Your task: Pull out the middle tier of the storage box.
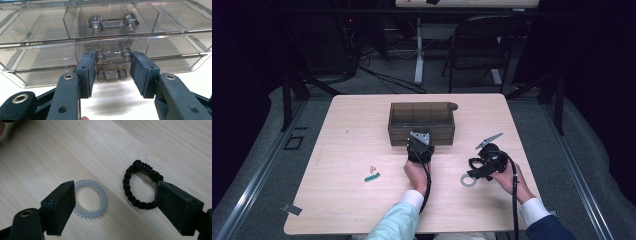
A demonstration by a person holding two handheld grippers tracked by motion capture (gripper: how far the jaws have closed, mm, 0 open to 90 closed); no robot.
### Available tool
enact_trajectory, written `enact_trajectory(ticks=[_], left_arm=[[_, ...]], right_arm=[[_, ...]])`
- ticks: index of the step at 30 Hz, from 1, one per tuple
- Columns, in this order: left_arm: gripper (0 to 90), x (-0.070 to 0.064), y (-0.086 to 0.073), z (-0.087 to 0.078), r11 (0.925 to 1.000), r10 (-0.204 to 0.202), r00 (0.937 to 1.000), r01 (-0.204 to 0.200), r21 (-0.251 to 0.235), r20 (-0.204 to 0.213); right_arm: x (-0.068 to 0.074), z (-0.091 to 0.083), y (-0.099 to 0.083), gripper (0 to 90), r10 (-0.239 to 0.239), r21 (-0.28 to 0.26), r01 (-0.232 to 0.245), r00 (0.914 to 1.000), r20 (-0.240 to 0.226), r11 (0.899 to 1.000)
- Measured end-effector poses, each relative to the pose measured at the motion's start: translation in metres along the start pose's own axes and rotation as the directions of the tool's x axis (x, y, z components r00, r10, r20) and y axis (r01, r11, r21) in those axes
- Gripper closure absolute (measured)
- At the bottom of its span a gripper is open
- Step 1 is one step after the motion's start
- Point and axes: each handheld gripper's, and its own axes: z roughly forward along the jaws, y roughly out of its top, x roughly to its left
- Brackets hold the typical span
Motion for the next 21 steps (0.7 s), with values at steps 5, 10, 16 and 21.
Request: enact_trajectory(ticks=[5,10,16,21], left_arm=[[55.6,0.0008,0.0003,-0.0006,1.0000,0.001,1.0000,-0.001,0.004,0.004],[55.6,0.0008,-0.0011,-0.0026,1.0000,0.004,1.0000,-0.004,0.002,0.006],[55.7,0.0007,-0.0018,-0.0043,1.0000,0.008,1.0000,-0.008,0.001,0.003],[56.0,0.0006,-0.0027,-0.0063,1.0000,-0.003,1.0000,0.003,-0.004,0.005]], right_arm=[[-0.0003,-0.0002,0.0001,16.8,0.000,0.000,0.000,1.0000,0.001,1.000],[-0.0002,0.0000,0.0001,16.8,-0.001,0.001,0.001,1.0000,-0.002,1.000],[-0.0004,-0.0003,0.0001,16.7,-0.002,0.001,0.002,1.0000,0.000,1.000],[-0.0007,-0.0004,0.0001,16.7,0.000,0.003,0.000,1.0000,-0.002,1.000]])
